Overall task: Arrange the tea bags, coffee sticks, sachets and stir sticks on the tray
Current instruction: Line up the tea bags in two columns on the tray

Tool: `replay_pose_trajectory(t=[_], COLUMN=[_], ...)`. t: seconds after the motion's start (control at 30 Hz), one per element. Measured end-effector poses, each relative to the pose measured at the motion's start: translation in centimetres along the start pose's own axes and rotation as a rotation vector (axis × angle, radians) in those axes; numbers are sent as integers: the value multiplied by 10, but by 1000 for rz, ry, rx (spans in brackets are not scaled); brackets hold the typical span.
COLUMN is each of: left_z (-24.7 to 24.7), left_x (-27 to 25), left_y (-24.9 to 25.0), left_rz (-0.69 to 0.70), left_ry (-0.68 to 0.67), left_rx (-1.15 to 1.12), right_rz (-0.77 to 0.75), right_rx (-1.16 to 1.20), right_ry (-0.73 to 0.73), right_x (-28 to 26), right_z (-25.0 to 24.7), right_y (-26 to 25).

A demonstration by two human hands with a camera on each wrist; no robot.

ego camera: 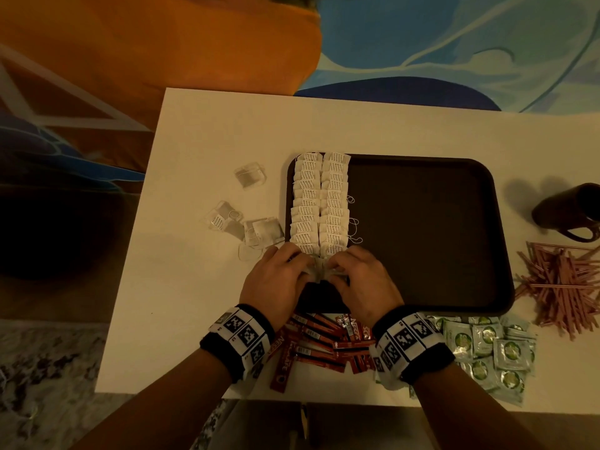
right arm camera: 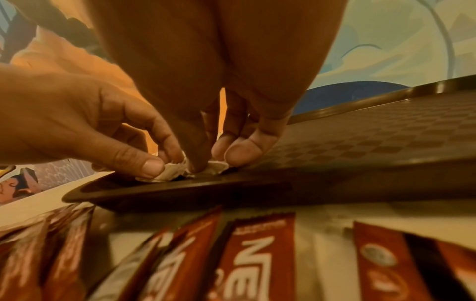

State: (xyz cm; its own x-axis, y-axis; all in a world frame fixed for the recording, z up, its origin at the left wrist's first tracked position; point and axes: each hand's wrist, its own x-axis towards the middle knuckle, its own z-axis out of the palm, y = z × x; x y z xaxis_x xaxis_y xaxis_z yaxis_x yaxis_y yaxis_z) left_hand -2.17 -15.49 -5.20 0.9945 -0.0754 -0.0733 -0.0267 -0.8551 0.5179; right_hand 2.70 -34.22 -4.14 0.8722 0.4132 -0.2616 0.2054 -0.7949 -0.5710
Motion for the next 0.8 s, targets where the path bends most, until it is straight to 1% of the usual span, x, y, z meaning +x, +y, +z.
replay_pose_trajectory(t=[0.13, 0.2, 0.3, 0.37, 0.47, 0.53, 0.67, 0.8], left_z=[-2, -6, -12, -15, -19, -21, -23, -25], left_x=[1, 0, -2, -3, -3, -4, -7, -8], left_y=[1, 2, 1, -2, -7, -11, -13, -14], left_rz=[-10, -10, -33, -60, -85, -76, -102, -129], left_ry=[-8, -5, 25, 45, 71, 84, 72, 56], left_rx=[-11, -21, -58, -72, -80, -82, -86, -109], right_rz=[0, 15, 132, 225, 348, 387, 355, 317], right_rx=[-4, 47, 147, 151, 152, 135, 82, 87], right_ry=[-18, 32, 154, 196, 152, 108, 69, 47], right_x=[1, 3, 17, 35, 67, 86, 112, 121], right_z=[-4, -12, -29, -37, -49, -55, -62, -61], right_y=[-1, -3, -1, 2, 6, 3, -7, -12])
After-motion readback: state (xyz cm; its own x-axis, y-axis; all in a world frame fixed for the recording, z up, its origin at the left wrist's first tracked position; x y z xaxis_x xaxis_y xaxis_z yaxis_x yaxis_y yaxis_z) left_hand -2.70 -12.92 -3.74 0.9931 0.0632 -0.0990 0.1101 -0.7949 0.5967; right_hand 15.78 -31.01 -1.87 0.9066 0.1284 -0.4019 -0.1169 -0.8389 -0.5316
